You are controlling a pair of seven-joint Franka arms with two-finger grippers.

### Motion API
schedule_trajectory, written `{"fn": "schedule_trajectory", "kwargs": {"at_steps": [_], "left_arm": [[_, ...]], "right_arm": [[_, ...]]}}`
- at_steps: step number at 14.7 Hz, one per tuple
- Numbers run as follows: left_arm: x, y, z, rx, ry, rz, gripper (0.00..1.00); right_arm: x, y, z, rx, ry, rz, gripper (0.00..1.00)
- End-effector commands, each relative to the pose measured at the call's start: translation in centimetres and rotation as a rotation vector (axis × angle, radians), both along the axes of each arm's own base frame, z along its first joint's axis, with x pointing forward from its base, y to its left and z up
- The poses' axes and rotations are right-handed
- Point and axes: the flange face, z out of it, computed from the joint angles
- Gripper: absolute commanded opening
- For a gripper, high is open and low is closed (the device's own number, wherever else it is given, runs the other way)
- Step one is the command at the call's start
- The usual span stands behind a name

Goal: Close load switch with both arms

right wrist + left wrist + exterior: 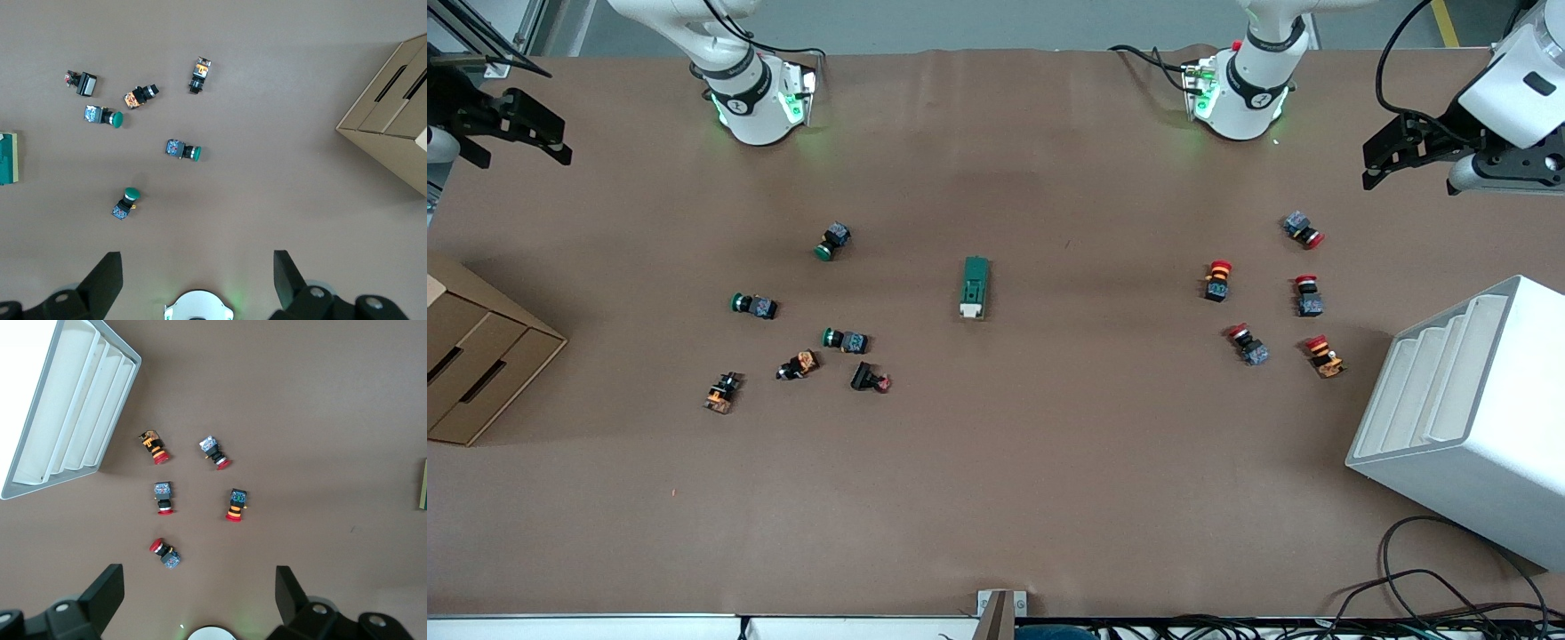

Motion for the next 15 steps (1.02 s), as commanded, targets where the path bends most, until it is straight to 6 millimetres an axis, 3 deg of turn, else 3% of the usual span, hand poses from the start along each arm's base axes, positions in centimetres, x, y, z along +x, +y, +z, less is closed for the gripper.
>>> {"fn": "schedule_trajectory", "kwargs": {"at_steps": [1, 5, 10, 15], "left_arm": [[-0.4, 0.3, 0.1, 0.015, -0.012, 0.016, 1.0], [0.5, 2.2, -0.7, 0.007, 0.001, 0.113, 1.0], [1.2, 2.1, -0.6, 0.009, -0.003, 0.136, 1.0], [1.1, 1.8, -0.6, 0.003, -0.002, 0.093, 1.0]], "right_arm": [[-0.5, 0.1, -0.1, -0.003, -0.001, 0.009, 1.0], [-0.5, 0.7, -0.1, -0.011, 0.0, 0.024, 1.0], [-0.5, 0.7, -0.1, -0.011, 0.0, 0.022, 1.0], [-0.1, 0.4, 1.1, -0.012, -0.023, 0.0, 1.0]]}}
